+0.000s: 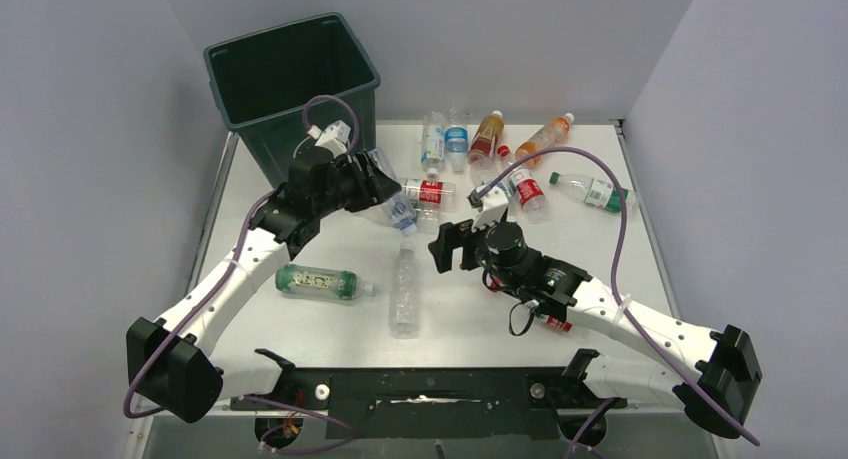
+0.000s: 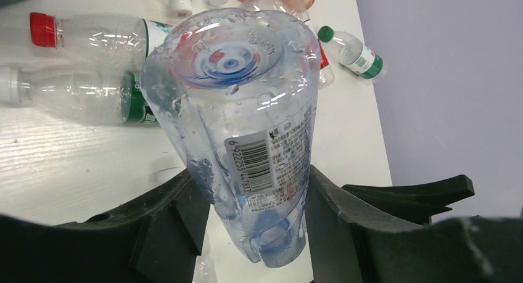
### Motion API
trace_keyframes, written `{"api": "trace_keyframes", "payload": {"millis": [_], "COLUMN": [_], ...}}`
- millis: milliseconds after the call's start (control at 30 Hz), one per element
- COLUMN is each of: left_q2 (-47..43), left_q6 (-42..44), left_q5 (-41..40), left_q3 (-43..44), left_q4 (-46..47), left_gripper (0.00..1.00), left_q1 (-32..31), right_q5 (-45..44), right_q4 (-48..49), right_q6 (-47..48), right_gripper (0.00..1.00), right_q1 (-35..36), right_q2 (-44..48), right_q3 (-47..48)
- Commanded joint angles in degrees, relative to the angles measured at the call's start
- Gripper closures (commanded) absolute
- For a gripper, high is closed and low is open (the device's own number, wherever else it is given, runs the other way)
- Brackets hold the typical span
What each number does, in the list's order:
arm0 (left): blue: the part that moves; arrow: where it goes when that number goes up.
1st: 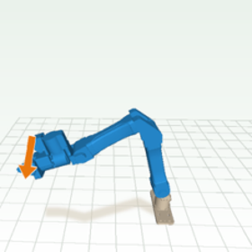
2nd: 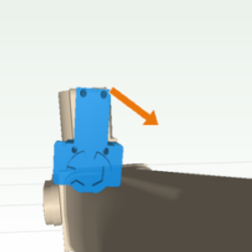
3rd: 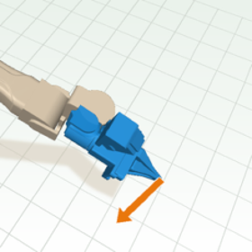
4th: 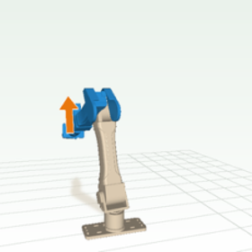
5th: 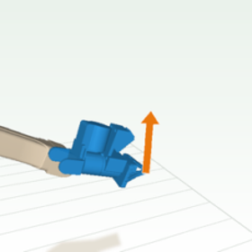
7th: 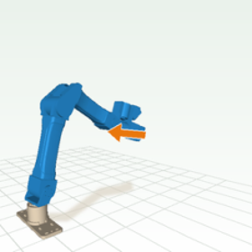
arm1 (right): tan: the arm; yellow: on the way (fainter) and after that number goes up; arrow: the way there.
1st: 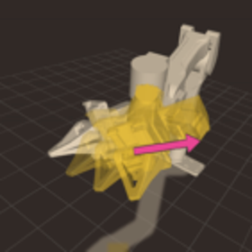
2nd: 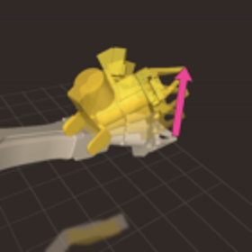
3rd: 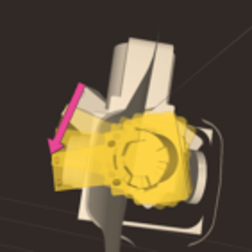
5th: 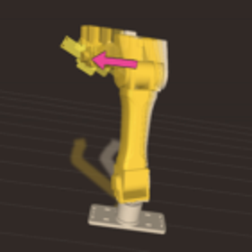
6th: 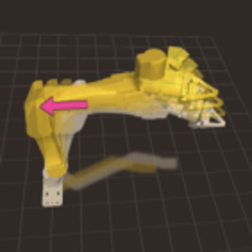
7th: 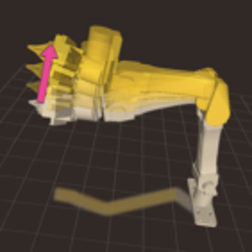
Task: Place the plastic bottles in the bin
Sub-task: Place the plastic bottle in the trash bin.
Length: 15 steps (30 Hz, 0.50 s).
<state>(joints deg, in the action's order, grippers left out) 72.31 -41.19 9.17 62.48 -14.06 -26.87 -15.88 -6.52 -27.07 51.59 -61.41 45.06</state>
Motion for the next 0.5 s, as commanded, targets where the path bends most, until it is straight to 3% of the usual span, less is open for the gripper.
{"api": "trace_keyframes", "payload": {"millis": [0, 467], "left_q2": [-2.6, -1.6], "left_q6": [2.2, 6.8], "left_q5": [-0.7, -3.4], "left_q3": [5.2, 14.9], "left_q4": [-0.5, -5.3], "left_gripper": [0.58, 0.58], "left_q1": [0.8, 3.8], "right_q5": [-3.0, -3.2], "right_q4": [1.7, 1.8], "right_q6": [-1.0, -1.4], "right_gripper": [0.02, 0.02], "right_q1": [0.4, 0.3], "right_q2": [2.1, 0.7], "right_q3": [-1.0, -1.2]}}
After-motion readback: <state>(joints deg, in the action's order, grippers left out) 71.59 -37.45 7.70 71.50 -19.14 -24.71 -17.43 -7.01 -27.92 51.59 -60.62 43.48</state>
